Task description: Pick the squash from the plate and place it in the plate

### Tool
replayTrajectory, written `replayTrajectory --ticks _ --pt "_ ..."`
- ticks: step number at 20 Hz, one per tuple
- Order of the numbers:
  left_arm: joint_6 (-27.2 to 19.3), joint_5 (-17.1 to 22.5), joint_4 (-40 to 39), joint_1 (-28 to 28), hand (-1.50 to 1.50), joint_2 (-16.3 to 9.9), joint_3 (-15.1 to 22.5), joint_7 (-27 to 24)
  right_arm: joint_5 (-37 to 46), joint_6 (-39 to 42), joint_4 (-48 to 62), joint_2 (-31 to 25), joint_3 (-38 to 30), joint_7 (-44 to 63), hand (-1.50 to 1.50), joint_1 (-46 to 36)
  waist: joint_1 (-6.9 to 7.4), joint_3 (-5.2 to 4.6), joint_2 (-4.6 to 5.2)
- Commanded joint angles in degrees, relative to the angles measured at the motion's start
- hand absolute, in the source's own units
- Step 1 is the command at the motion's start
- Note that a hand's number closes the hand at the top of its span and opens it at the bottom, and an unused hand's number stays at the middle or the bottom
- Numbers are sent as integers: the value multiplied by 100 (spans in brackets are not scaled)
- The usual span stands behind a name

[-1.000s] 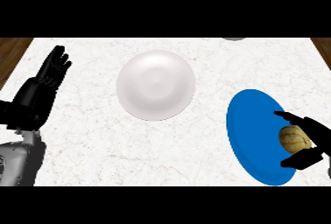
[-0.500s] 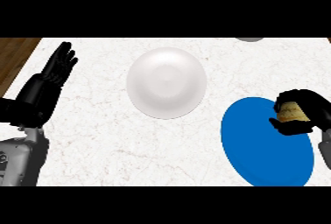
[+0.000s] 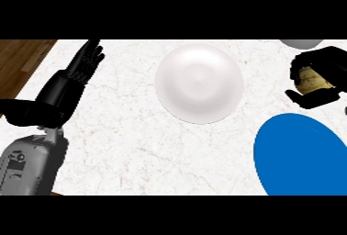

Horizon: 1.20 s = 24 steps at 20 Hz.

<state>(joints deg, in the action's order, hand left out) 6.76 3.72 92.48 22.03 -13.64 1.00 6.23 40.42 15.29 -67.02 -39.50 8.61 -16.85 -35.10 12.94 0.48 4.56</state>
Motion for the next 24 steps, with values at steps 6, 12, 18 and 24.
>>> replayTrajectory --ticks 6,12,18,24 --pt "-46 -41 -164 240 0 35 7 93 -652 254 1083 88 -161 -2377 150 -1233 -74 2 -25" --pt "-103 -94 -303 219 0 8 -66 76 -1413 1126 1947 362 -339 -3692 150 -1835 -299 -21 -107" --pt "-208 -160 -352 149 0 58 -70 132 -1554 1520 2629 648 -22 -3992 150 -2620 -451 -37 -205" --pt "-194 -97 -360 122 0 -106 -315 67 -1516 1394 3221 1377 403 -3942 150 -3144 -577 -45 -263"
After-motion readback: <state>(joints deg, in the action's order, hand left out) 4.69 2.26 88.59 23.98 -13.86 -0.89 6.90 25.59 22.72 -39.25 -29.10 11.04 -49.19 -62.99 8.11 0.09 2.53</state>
